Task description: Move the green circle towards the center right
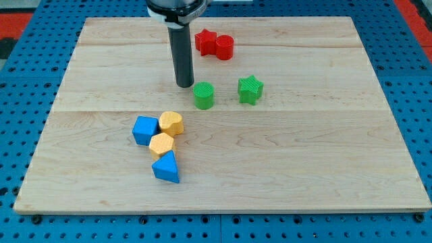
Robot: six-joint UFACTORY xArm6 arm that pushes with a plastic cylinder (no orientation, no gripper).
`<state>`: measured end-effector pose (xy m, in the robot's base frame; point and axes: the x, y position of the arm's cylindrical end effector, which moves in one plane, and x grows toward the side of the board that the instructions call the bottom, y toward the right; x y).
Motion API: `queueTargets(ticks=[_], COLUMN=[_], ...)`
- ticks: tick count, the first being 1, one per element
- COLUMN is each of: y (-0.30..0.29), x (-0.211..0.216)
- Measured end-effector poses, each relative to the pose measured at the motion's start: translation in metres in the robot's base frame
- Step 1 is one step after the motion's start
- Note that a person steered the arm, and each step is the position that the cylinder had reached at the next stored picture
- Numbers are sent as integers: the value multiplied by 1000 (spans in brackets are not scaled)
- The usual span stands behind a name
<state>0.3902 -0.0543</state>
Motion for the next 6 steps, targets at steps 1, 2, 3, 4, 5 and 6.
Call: queueTargets(ticks=[1,2,3,4,5,6], y=[42,73,53,61,119,66], x=[30,38,74,80,102,193])
